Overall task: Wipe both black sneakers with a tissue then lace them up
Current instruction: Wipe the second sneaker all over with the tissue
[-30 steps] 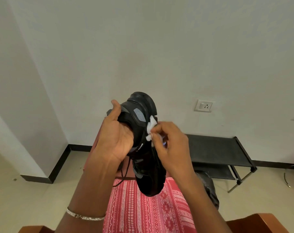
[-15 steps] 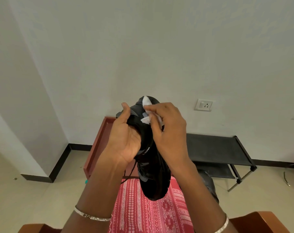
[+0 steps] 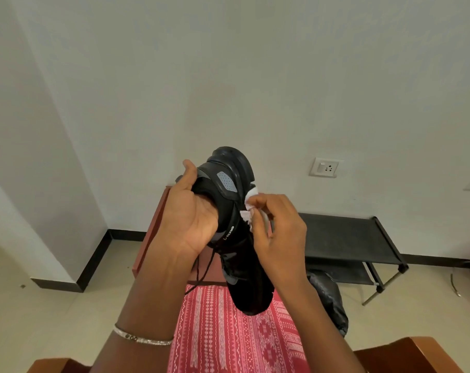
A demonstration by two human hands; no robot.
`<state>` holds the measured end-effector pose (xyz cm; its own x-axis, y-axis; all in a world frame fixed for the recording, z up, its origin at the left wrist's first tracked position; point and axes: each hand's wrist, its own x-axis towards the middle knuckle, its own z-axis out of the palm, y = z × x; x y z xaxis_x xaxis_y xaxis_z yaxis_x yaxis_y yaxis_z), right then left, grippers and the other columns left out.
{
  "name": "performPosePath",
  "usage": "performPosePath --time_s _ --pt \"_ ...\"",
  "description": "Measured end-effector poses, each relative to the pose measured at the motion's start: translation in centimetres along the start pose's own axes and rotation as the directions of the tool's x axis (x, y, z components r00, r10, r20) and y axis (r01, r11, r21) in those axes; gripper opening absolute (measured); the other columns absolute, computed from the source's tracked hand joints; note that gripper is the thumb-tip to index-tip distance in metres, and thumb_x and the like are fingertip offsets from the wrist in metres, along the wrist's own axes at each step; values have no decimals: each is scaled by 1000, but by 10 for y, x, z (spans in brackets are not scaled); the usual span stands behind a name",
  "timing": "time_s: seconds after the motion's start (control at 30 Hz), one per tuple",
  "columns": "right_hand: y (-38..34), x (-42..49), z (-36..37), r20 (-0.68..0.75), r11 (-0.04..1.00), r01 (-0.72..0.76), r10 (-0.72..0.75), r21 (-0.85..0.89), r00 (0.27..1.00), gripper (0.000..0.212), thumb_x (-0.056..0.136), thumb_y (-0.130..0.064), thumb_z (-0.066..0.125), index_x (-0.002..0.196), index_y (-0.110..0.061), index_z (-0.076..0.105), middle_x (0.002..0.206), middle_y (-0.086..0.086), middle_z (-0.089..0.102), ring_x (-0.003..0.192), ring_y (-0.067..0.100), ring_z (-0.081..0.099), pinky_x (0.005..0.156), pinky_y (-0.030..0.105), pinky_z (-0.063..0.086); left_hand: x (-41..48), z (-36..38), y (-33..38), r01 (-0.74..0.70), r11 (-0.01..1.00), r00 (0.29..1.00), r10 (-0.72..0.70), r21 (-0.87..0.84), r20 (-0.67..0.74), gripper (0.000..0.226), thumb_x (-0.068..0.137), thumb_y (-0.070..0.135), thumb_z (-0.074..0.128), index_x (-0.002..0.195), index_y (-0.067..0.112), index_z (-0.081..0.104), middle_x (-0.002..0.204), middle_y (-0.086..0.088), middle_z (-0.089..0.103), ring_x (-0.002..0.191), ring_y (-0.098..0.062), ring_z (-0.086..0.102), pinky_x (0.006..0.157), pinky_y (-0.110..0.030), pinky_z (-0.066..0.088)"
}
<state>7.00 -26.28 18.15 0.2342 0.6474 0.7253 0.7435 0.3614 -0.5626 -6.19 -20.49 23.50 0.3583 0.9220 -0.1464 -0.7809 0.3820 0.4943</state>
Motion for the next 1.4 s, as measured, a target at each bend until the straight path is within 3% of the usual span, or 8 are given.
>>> performPosePath --time_s 0.17,0.3,0.5,0.6,0.77,0.93,1.23,1.4 --pt "-2 -6 0 160 999 -52 50 5 986 20 90 -1 63 103 -15 66 100 -7 64 96 10 62 82 27 52 4 -1 14 -32 998 999 31 -50 -17 56 103 48 45 128 0 60 121 -22 69 110 -35 69 94 -51 53" --pt "-3 -14 -6 287 976 -205 216 -68 933 18 90 -6 63 97 -22 65 96 -15 61 91 2 58 77 9 42 7 -5 20 -44 995 998 40 -93 -45 54 103 45 46 130 0 59 121 -22 69 110 -35 69 93 -51 54" --pt "-32 0 8 64 983 -129 121 134 991 19 92 -5 63 106 -16 68 100 -10 64 98 12 63 84 29 52 14 -6 14 -11 990 999 6 -144 -41 60 103 47 46 131 -5 57 126 -25 66 122 -36 62 112 -50 41" --pt "-44 -17 19 17 979 -91 89 184 996 22 93 -4 64 113 -13 67 104 -6 63 98 16 62 81 36 53 16 -5 13 -47 986 998 40 -157 -49 54 104 45 44 114 -5 63 109 -26 72 99 -35 73 96 -49 51" --pt "-48 -47 35 2 994 -23 23 109 1000 19 94 -1 65 111 -9 67 105 -2 63 101 11 60 84 29 52 20 -10 15 -80 986 994 68 -145 -85 47 105 42 45 115 0 63 112 -23 72 105 -34 69 89 -50 54" --pt "-37 -17 30 -61 999 5 -3 34 998 15 94 -1 63 105 -7 71 102 1 64 98 14 60 86 22 49 20 -13 12 -11 990 999 5 -142 -40 57 103 48 45 128 -1 58 126 -25 66 121 -37 62 111 -53 41" --pt "18 -37 16 31 990 -22 27 -140 999 21 91 1 65 103 -15 71 98 -7 65 94 10 56 81 22 47 20 -19 14 -37 983 997 25 -178 -68 52 102 45 50 126 0 60 122 -25 68 117 -39 64 109 -57 42" --pt "3 -16 19 -27 997 -54 52 -59 998 16 93 -5 61 101 -16 70 98 -8 64 94 8 59 83 15 44 17 -13 2 6 997 998 -10 -77 -60 53 103 47 46 115 0 65 112 -23 72 112 -36 67 105 -53 46"
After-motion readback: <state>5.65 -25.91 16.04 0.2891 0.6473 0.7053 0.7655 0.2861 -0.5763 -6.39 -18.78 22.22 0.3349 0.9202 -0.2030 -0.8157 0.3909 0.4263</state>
